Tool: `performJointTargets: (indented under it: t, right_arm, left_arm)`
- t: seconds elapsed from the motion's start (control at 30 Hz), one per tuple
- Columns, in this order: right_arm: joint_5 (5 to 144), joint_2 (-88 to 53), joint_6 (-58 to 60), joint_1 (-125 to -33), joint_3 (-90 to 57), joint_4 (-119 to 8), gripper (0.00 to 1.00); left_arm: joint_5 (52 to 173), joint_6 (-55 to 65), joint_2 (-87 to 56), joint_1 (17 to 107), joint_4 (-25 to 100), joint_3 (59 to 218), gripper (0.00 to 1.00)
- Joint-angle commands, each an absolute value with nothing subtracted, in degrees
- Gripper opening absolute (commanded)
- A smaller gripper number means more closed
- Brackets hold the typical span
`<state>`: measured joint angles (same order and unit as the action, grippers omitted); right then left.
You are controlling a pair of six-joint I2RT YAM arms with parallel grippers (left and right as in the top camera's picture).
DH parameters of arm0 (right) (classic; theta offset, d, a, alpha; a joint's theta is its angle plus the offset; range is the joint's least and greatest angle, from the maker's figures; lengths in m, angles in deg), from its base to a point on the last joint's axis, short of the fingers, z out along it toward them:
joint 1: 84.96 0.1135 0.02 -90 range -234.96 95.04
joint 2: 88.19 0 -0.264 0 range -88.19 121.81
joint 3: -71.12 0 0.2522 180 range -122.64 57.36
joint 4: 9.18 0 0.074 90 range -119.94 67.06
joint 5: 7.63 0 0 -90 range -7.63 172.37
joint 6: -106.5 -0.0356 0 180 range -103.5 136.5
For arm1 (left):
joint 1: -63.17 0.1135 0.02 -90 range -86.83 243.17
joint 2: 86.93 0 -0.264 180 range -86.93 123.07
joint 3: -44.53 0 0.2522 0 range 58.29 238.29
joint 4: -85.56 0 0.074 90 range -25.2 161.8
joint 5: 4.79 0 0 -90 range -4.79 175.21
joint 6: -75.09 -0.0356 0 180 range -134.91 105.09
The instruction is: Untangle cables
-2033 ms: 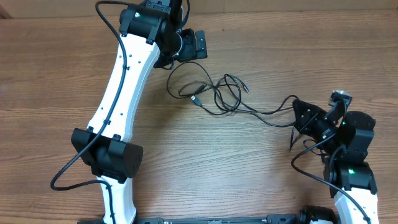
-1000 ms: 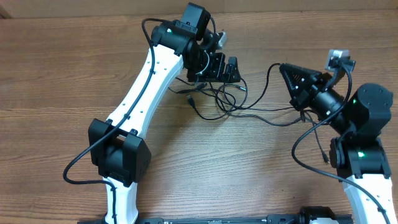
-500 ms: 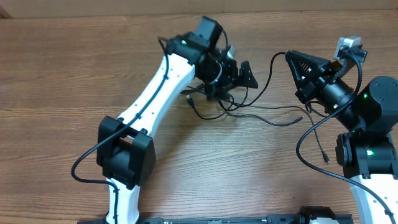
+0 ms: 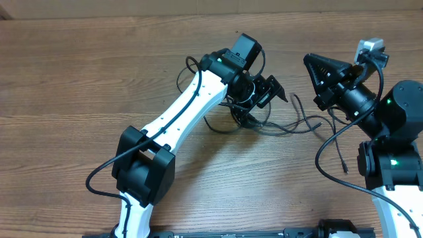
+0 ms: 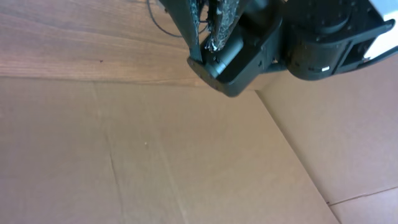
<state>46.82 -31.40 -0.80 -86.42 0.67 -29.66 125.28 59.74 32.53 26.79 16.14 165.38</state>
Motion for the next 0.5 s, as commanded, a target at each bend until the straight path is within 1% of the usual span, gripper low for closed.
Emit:
performJointTargets:
  t: [0.0,0.17,0.33,0.47]
  right_arm:
    - [48.5,-31.9,0.5,-86.3,-1.6,-29.6,0.05]
    - [49.9,-31.9,0.5,-86.3,-1.6,-31.8,0.05]
    - [58.5,-31.9,0.5,-86.3,-1.6,-37.9,0.05]
    - [62.7,-31.5,0.4,-86.3,-1.6,-43.1,0.05]
  left_arm:
    - [120.5,65.9,31.0,25.9,16.3,164.4,0.96]
    - [111.4,63.0,31.1,25.7,16.1,164.4,0.98]
    - [107.1,58.7,31.1,26.2,16.1,164.4,0.99]
    - [104.5,53.3,31.1,26.9,16.1,164.4,0.99]
